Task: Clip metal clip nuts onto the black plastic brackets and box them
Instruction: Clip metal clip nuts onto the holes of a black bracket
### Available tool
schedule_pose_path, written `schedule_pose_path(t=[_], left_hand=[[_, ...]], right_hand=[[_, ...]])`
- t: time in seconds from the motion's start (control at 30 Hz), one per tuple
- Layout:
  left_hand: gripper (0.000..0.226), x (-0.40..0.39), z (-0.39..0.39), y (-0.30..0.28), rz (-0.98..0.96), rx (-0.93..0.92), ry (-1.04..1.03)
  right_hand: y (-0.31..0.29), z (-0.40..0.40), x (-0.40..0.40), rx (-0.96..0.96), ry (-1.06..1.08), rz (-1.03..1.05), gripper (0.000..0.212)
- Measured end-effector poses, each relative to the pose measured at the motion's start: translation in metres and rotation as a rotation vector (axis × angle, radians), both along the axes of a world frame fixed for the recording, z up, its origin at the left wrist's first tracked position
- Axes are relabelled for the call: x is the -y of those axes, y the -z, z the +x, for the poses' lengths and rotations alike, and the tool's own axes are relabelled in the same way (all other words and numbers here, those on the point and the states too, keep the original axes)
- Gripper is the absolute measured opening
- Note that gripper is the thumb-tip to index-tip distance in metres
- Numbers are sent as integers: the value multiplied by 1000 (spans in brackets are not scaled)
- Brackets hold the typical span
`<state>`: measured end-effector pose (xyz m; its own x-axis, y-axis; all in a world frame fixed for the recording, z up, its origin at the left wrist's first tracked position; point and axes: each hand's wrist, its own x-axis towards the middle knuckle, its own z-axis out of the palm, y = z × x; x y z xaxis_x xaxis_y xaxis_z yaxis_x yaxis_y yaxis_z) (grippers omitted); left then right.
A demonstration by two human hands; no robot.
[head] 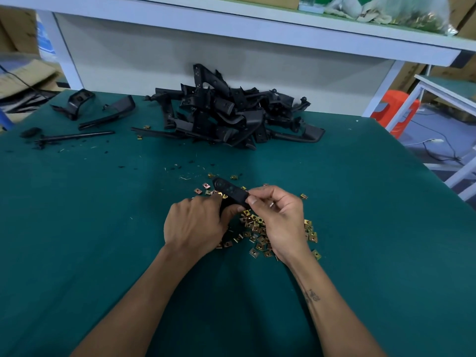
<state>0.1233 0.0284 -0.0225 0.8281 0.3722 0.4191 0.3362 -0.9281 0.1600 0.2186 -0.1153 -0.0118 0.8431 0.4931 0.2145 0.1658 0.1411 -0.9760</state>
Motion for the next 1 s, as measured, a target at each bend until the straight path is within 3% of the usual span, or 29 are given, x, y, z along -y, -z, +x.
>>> schedule_pose_path(t=[0.1,0.27,0.37,0.43,0.5,0.7,0.9,1.0], left_hand=[[78,0,0,-1,-6,-11,-15],[80,-2,1,1,-10,-30,-21],[76,-3,2,3,-68,-18,-5],[68,-5,2,3,-107,-6,-10],[65,-4,2,4,-90,-8,-6],[64,-3,2,7,-55,-23,-6],[66,-4,3,9,-44,-25,1],[64,-4,2,8,-52,-17,11]], right_hand=[[-4,-4,0,12,-9,47,7],[-12,0,6,101,-49,-73,33],[-17,15,22,172,-38,-184,35],[-20,29,36,247,88,-270,24],[-19,44,49,313,199,-397,33],[-7,49,48,464,109,-808,23],[-5,47,47,483,138,-856,24],[-5,43,42,483,197,-882,13]])
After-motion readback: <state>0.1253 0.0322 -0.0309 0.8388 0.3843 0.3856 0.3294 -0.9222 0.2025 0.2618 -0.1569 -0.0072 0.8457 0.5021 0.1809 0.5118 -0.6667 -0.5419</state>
